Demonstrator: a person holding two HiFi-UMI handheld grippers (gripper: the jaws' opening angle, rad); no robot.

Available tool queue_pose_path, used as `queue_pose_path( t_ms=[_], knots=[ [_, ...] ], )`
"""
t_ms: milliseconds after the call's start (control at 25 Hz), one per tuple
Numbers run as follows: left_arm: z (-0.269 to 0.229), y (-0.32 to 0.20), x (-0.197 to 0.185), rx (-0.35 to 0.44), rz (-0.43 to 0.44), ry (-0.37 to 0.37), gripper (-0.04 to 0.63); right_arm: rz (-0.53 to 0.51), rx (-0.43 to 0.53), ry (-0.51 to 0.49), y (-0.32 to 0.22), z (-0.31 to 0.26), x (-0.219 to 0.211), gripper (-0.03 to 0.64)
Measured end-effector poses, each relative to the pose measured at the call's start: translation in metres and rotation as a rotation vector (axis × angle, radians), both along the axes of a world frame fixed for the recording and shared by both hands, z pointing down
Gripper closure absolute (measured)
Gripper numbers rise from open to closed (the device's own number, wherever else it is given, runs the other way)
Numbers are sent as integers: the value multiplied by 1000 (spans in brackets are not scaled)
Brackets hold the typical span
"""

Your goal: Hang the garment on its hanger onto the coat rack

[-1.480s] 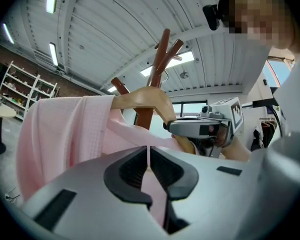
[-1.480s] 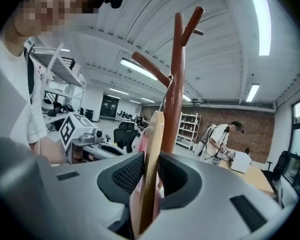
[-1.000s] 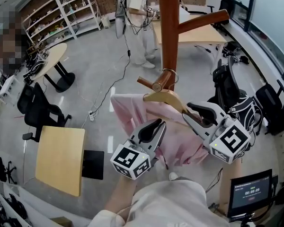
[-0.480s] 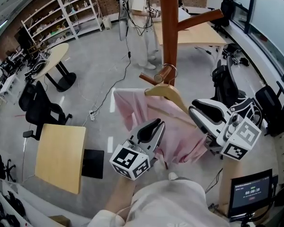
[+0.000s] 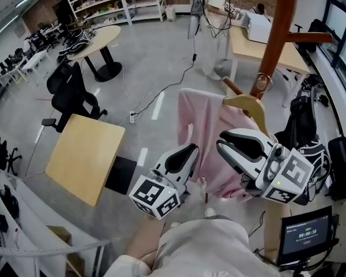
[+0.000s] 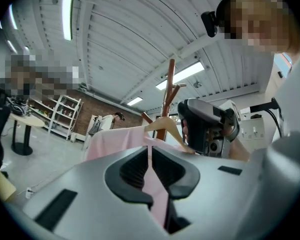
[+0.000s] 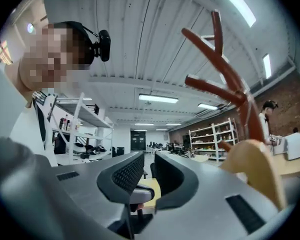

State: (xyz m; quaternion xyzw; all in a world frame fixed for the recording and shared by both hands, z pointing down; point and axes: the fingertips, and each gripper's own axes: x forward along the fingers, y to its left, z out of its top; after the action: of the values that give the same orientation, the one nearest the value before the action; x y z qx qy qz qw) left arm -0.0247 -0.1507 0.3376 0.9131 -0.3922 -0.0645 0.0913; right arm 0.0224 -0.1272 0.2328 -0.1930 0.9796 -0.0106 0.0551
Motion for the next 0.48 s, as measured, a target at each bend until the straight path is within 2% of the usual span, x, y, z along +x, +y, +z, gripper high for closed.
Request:
queue_pose_path(
  t_ms=[160, 240, 360, 480],
  knots=[
    [9, 16, -57, -12, -100, 59, 588, -125, -78, 15, -2, 35, -63, 541],
    [16, 27, -88, -19, -176, 42, 589, -191, -131, 15, 0, 55, -94, 577],
    [22, 47, -124, -34, -294, 6, 589, -285, -206, 10, 12, 77, -131, 588],
    [22, 71, -147, -45, -353, 18, 589, -343, -275, 3, 27, 94, -157, 604]
  ],
)
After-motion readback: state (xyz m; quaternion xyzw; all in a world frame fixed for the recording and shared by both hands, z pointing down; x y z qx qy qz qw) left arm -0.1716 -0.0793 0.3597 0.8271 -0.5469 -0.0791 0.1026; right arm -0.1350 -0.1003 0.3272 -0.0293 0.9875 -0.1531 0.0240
